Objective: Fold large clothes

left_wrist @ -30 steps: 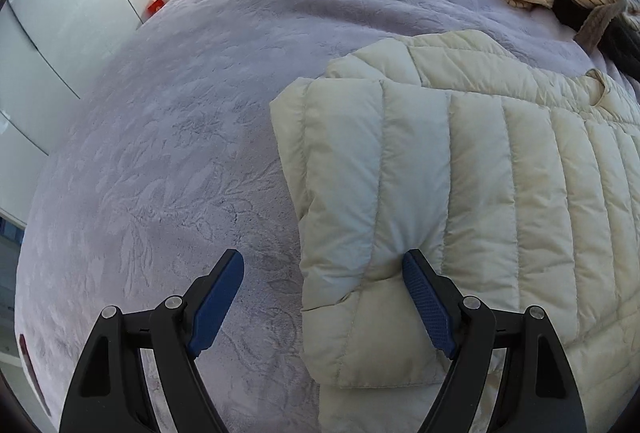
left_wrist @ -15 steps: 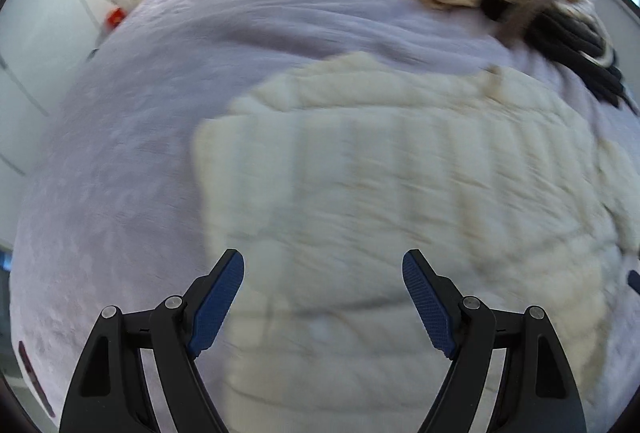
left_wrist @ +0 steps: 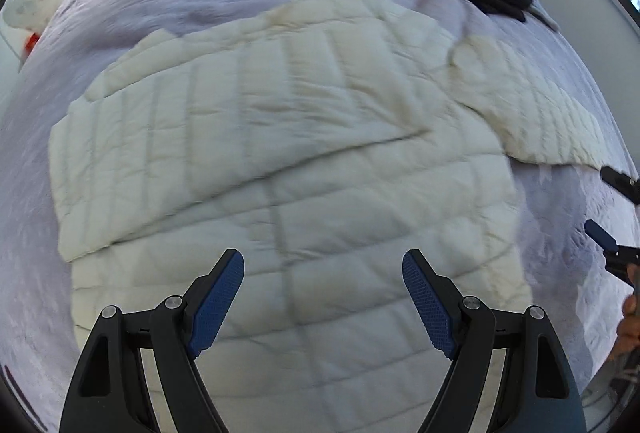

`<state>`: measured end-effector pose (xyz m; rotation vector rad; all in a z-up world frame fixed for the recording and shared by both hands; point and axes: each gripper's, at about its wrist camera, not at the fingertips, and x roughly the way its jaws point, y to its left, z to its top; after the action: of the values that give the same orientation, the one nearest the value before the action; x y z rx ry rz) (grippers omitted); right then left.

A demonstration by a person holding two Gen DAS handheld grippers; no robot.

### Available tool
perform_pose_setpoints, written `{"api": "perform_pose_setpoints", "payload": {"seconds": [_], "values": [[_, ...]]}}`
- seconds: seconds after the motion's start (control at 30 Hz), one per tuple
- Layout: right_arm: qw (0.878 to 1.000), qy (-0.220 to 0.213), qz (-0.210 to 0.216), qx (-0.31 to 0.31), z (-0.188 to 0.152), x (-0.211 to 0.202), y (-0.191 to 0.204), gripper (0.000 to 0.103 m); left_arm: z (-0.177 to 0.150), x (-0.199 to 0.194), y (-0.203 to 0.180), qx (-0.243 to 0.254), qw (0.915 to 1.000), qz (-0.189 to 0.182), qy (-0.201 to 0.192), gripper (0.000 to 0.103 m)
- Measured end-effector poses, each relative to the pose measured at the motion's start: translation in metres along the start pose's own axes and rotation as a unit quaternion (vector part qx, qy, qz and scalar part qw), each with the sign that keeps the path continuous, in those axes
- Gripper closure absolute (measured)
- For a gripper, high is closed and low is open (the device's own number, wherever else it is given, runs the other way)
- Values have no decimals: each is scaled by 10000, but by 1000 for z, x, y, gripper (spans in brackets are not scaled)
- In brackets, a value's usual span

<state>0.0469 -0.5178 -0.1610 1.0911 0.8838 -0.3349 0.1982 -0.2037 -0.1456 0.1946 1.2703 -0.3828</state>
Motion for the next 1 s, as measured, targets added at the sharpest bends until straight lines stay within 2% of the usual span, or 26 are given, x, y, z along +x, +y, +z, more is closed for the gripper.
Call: {"api": "perform_pose_setpoints", "payload": {"seconds": [0.03,0.17,0.33,0.4,0.5,0.6,0.77,1.0], "values": [[10000,-15,25,15,4,-1,-4,0,-1,0,-6,14,10000,0,1,20],[9998,-36,94,156,23,0,-19,0,0,3,-31,130,9999,-22,5,20],[9990,-277,34,350,43,1,-33,0,3,4,-45,163,9999,-47,17,20],[9983,-184,114,532,56,6,-42,0,5,4,-50,164,9999,-48,-11,20],[9937,-7,570,968,72,14,-56,0,8,5,-53,130,9999,-76,-63,20],[9824,-105,1127,1485,87,22,-67,0,10,6,-56,124,9999,-58,-64,20],[9641,-236,1806,1933,109,38,-70,0,12,6,-51,38,9999,-16,-118,20],[9446,-381,2279,2331,123,52,-68,3,14,5,-33,-213,9996,23,-169,20]]}}
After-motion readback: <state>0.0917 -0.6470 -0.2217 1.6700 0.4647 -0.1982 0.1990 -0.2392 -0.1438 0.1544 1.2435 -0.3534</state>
